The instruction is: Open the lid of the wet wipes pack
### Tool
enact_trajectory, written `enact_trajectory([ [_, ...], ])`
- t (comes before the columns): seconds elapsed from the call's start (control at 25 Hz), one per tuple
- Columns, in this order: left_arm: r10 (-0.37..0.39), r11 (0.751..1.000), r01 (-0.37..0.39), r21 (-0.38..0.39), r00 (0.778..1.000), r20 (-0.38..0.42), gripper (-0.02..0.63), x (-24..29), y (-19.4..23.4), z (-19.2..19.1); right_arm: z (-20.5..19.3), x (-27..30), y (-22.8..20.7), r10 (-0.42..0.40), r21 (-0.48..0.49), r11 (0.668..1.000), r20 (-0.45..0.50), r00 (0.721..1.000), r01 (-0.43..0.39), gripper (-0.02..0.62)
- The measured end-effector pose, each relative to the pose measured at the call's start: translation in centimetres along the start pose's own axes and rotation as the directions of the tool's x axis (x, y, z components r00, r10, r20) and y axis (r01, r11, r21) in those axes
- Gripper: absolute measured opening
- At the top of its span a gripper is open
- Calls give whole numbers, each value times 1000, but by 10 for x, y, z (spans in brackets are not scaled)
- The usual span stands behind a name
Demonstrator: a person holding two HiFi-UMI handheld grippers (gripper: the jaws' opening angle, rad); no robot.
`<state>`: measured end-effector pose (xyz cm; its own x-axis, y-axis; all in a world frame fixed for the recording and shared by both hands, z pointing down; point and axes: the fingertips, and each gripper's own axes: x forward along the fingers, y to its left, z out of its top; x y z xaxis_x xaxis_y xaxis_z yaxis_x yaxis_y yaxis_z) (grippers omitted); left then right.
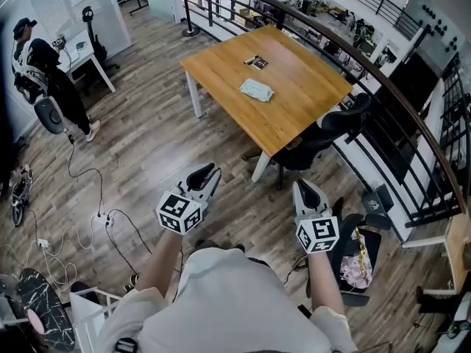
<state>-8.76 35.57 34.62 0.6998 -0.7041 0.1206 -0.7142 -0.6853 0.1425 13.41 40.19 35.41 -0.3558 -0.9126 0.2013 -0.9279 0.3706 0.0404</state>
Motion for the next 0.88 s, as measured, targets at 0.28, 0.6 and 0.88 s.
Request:
enact_trajectory([
  [0.28, 4, 1000, -5, -14, 1000, -9, 109, 9, 10, -4, -9, 17, -1, 29, 17, 999, -26, 999, -29, 31],
  [0.6, -6, 1000, 5, -28, 1000, -28, 112, 39, 45, -6, -14, 60, -12, 27, 29, 999, -63, 998, -25, 31],
  [0.88, -41, 999, 39, -29, 998, -44, 115, 79, 99, 1, -5, 122, -18, 4, 41, 999, -81, 997, -1, 32],
])
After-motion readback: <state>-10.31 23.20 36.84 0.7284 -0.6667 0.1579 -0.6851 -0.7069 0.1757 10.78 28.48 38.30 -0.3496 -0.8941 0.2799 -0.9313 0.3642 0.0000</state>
